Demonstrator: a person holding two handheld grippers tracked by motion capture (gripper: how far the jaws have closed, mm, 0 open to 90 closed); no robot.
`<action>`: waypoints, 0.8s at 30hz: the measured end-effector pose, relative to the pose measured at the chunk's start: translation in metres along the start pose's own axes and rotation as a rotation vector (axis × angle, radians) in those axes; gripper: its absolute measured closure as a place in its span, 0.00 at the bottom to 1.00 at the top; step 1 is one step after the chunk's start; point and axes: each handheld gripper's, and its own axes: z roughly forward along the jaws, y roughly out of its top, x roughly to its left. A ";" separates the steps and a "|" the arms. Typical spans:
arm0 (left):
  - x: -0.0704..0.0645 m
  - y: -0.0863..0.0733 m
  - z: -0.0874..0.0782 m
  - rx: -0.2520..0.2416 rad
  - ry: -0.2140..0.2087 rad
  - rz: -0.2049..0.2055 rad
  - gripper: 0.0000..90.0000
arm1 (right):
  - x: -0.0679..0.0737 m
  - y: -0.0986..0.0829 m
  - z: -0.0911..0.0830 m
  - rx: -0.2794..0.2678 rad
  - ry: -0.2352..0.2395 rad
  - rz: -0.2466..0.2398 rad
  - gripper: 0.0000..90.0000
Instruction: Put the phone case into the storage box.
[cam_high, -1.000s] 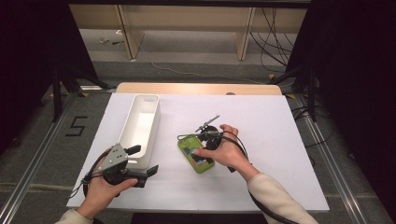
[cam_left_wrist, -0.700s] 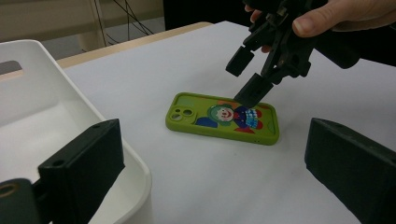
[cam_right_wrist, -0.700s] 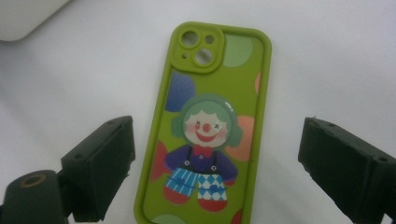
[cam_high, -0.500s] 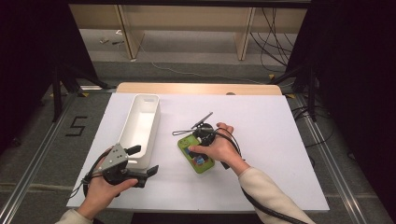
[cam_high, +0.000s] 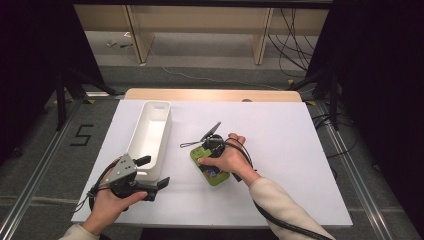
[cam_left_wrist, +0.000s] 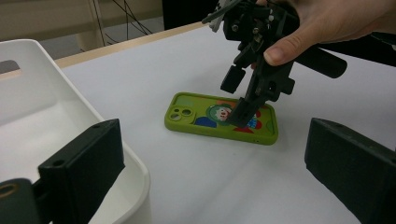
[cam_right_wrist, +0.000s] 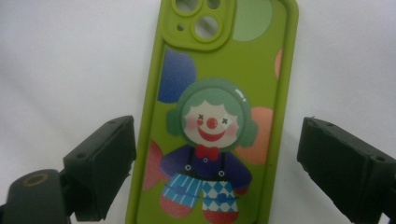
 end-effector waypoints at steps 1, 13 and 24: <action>0.000 0.000 0.000 0.000 0.000 0.000 0.05 | 0.000 0.000 0.001 0.002 -0.001 0.004 0.14; 0.000 0.000 0.000 0.000 0.000 -0.001 0.05 | 0.005 0.006 0.007 0.038 -0.014 -0.004 0.12; 0.000 0.000 0.000 0.001 -0.002 0.002 0.05 | 0.007 0.008 0.013 0.077 -0.030 -0.010 0.12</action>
